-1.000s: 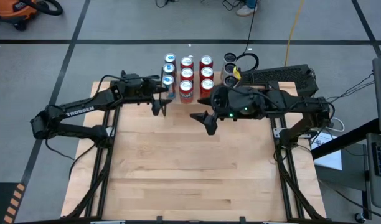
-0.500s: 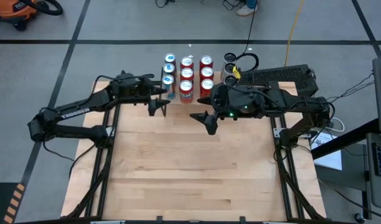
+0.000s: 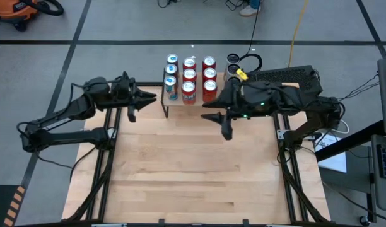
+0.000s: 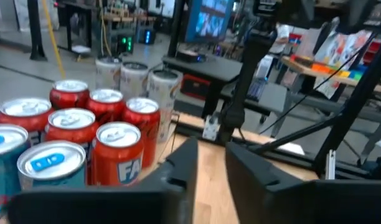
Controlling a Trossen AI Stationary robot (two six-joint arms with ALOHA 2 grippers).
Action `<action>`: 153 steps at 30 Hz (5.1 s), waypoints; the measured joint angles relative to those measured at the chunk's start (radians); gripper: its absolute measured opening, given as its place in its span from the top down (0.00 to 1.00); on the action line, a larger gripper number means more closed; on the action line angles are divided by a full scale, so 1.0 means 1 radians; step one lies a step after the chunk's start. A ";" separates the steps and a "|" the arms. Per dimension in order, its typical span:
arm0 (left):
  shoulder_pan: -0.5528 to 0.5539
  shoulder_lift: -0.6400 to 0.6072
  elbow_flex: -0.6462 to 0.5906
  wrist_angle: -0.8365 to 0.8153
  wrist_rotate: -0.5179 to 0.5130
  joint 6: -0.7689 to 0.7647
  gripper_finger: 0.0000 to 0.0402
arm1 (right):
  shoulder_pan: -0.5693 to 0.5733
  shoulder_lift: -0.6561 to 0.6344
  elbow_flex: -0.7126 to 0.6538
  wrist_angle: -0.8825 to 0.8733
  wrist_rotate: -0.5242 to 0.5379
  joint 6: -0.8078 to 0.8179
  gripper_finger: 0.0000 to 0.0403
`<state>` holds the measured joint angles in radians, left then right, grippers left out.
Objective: Place canned beverage on shelf
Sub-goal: Return to Home Position
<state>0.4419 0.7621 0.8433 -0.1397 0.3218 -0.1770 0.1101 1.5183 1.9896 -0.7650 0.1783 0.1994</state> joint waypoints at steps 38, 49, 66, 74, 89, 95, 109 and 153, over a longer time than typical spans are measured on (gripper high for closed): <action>-0.283 -0.030 -0.107 0.012 -0.184 0.105 1.00 | 0.039 -0.536 -0.499 0.060 -0.050 -0.242 1.00; -0.286 -0.039 -0.277 0.068 -0.208 0.054 1.00 | 0.052 -0.788 -1.093 0.468 -0.077 -0.180 1.00; -0.331 -0.010 -0.347 0.048 -0.196 0.074 1.00 | 0.052 -0.955 -1.679 0.996 -0.132 -0.161 1.00; -0.333 -0.051 -0.529 0.315 -0.221 -0.007 1.00 | 0.052 -0.999 -1.845 1.137 -0.131 -0.160 1.00; -0.333 -0.117 -0.739 0.496 -0.250 -0.073 1.00 | 0.052 -1.005 -1.875 1.142 -0.128 -0.142 1.00; -0.333 -0.158 -0.823 0.598 -0.315 -0.105 1.00 | 0.052 -1.005 -1.885 1.145 -0.127 -0.129 1.00; -0.333 -0.226 -0.836 0.567 -0.322 -0.104 1.00 | 0.048 -1.027 -1.970 1.270 -0.097 -0.061 1.00; -0.333 -0.737 -0.838 0.168 -0.234 0.106 1.00 | 0.049 -1.433 -1.974 0.816 -0.131 -0.099 1.00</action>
<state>0.1085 0.0251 0.0055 0.0280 0.0882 -0.0708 0.1593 0.0855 0.0154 0.0513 0.0472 0.1009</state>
